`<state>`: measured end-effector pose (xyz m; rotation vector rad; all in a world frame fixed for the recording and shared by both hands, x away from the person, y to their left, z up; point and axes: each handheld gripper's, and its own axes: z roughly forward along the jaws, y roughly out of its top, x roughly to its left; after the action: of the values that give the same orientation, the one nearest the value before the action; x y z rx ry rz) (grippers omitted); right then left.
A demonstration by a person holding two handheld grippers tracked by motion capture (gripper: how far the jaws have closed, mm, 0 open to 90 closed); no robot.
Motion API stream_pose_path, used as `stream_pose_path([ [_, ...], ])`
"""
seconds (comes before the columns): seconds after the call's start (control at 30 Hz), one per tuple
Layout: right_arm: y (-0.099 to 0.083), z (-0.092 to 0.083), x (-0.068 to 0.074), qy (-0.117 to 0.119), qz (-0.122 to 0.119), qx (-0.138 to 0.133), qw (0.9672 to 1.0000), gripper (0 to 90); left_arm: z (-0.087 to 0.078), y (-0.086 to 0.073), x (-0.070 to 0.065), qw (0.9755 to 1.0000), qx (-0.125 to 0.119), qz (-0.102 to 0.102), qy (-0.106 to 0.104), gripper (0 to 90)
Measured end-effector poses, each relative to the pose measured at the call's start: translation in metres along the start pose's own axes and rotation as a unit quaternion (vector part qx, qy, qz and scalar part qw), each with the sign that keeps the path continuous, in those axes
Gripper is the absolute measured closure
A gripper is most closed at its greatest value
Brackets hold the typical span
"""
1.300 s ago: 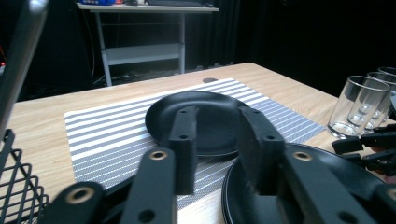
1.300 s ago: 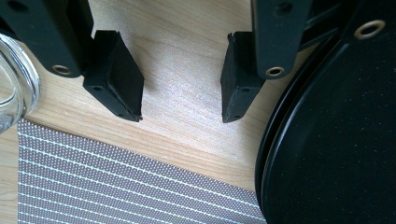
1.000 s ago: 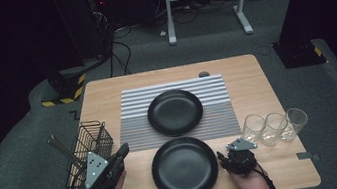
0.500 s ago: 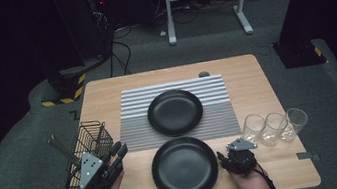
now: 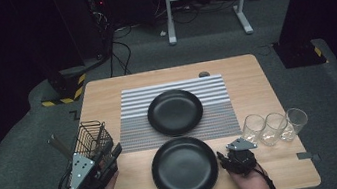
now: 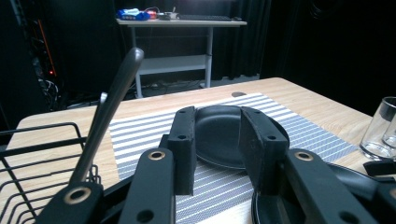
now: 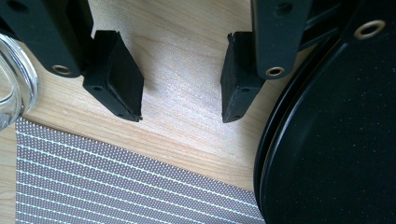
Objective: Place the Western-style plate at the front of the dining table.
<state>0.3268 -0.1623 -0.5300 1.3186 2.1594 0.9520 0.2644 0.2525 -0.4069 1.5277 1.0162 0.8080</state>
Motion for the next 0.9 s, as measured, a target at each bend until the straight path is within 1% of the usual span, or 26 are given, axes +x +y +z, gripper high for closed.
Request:
stream_pose_path([
  [0.17,0.0,0.0,0.0,0.001,-0.001,0.0,1.0,48.7,-0.004,0.003,0.003,1.0,-0.005,0.001,0.004,66.5],
  [0.37,0.0,0.0,0.0,0.001,-0.001,0.0,1.0,48.7,-0.009,0.005,0.008,0.9998,-0.013,-0.004,0.012,67.1],
  [0.7,0.0,0.0,0.0,0.001,-0.001,0.0,1.0,48.7,-0.014,0.008,0.017,0.9994,-0.019,-0.01,0.028,67.1],
  [0.8,0.0,0.0,0.0,0.001,-0.001,0.0,1.0,48.7,-0.015,0.009,0.02,0.9992,-0.021,-0.015,0.029,67.0],
  [0.9,0.0,0.0,0.0,0.001,-0.001,0.0,1.0,48.7,-0.018,0.01,0.021,0.9992,-0.023,-0.015,0.03,66.6],
])
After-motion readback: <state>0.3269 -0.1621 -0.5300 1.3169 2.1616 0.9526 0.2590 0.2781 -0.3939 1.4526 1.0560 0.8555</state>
